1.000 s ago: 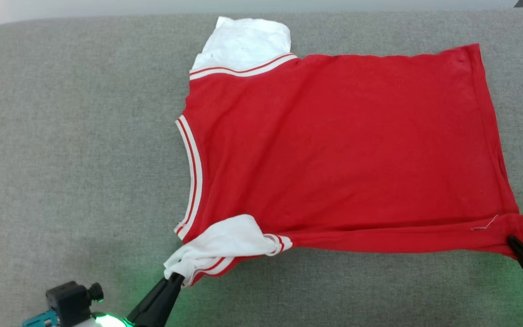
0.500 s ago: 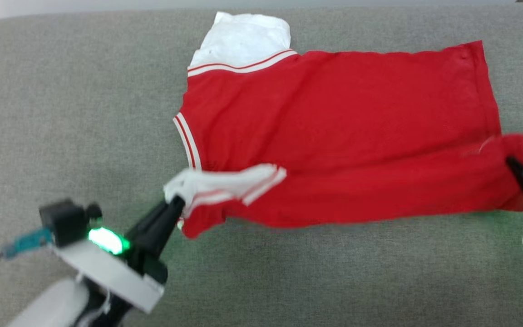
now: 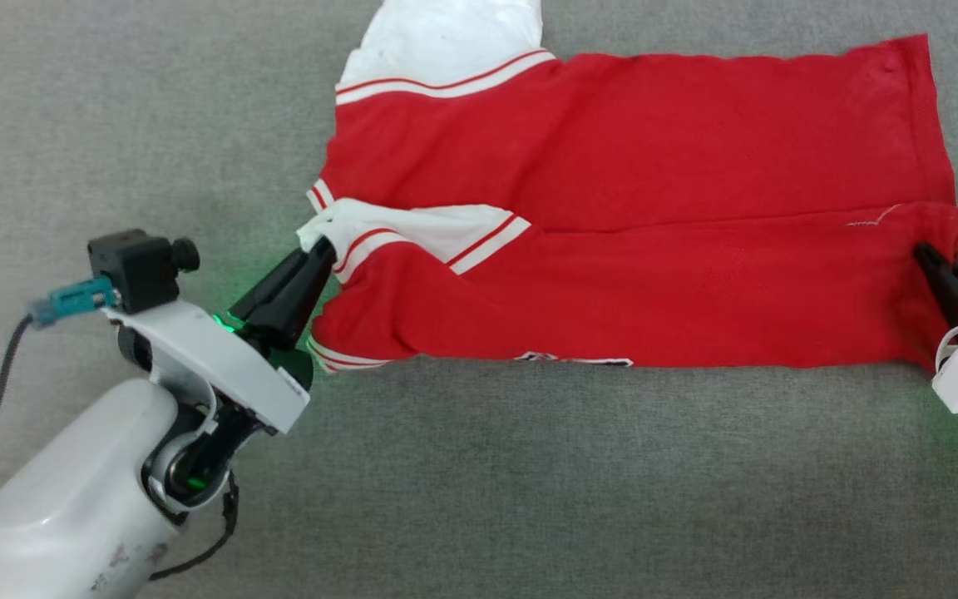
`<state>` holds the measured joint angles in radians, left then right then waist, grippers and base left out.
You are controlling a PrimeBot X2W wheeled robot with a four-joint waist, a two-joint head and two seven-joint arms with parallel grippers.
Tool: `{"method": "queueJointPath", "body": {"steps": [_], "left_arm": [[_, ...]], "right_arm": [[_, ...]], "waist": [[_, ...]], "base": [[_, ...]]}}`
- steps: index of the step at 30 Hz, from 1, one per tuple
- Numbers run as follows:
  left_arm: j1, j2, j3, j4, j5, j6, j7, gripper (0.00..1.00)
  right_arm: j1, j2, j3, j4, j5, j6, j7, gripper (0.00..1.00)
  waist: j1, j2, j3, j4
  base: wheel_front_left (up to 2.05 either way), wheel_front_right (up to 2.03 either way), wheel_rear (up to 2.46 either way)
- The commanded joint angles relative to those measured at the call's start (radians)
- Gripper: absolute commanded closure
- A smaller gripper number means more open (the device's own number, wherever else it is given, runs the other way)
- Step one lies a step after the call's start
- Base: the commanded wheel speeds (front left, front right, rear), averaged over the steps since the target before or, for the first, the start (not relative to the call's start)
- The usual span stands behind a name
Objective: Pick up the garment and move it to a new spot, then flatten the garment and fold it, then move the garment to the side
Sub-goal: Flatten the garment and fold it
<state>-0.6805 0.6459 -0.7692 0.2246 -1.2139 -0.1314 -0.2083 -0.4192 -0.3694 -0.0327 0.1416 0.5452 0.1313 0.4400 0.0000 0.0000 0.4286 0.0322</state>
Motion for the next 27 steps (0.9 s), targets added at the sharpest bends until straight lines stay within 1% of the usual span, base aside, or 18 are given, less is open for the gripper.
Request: {"method": "queueJointPath", "body": {"steps": [1,3,9,11,12,13,14,15,16,23,27], "left_arm": [[-0.015,-0.004,-0.012,0.028,0.0,0.002,-0.01,1.0],[-0.027,0.004,-0.05,0.08,0.03,0.002,-0.015,1.0],[-0.044,-0.016,-0.128,0.215,0.052,0.003,-0.029,1.0],[-0.054,-0.022,-0.156,0.25,0.059,0.003,-0.029,0.75],[-0.06,-0.024,-0.171,0.263,0.061,0.003,-0.027,0.64],[-0.065,-0.024,-0.188,0.277,0.065,0.003,-0.024,0.23],[-0.07,-0.023,-0.2,0.287,0.064,0.003,-0.022,0.0],[-0.076,-0.023,-0.211,0.295,0.056,0.003,-0.02,0.0],[-0.084,-0.022,-0.221,0.299,0.05,0.003,-0.019,0.0],[-0.159,0.028,-0.269,0.296,0.058,0.003,-0.011,0.0],[-0.189,0.078,-0.301,0.294,0.079,0.003,0.049,0.0]], "right_arm": [[-0.007,0.0,0.0,0.013,0.002,-0.001,-0.011,1.0],[-0.015,0.005,0.017,0.03,0.004,-0.001,-0.023,1.0],[-0.037,0.009,0.055,0.107,-0.012,-0.001,-0.06,1.0],[-0.045,0.008,0.068,0.129,-0.016,-0.001,-0.073,1.0],[-0.05,0.008,0.072,0.139,-0.015,-0.001,-0.078,1.0],[-0.053,0.006,0.078,0.148,-0.016,-0.001,-0.085,0.82],[-0.055,0.004,0.084,0.156,-0.019,-0.001,-0.094,0.65],[-0.057,0.001,0.087,0.163,-0.019,-0.001,-0.103,0.49],[-0.06,0.0,0.09,0.17,-0.018,-0.001,-0.112,0.0],[-0.051,-0.008,0.07,0.181,-0.004,-0.001,-0.164,0.0],[-0.028,-0.007,0.053,0.169,-0.001,-0.001,-0.174,0.0]], "waist": [[0.0,0.0,0.012,-0.009],[0.0,0.0,0.018,-0.018],[0.0,0.0,0.019,-0.022],[0.0,0.0,0.014,-0.02],[0.0,0.0,0.01,-0.019],[0.0,0.0,0.005,-0.018],[0.0,0.0,-0.001,-0.016],[0.0,0.0,-0.007,-0.014],[0.0,0.0,-0.014,-0.013],[0.0,0.0,-0.07,-0.004],[0.0,0.0,-0.103,-0.005]], "base": [[0.0,0.0,0.0],[0.0,0.0,0.0],[0.0,0.0,0.0],[0.0,0.0,0.0],[0.0,0.0,0.0],[0.0,0.0,0.0],[0.0,0.0,0.0],[0.0,0.0,0.0],[0.0,0.0,0.0],[0.0,0.0,0.0],[0.0,0.0,0.0]]}}
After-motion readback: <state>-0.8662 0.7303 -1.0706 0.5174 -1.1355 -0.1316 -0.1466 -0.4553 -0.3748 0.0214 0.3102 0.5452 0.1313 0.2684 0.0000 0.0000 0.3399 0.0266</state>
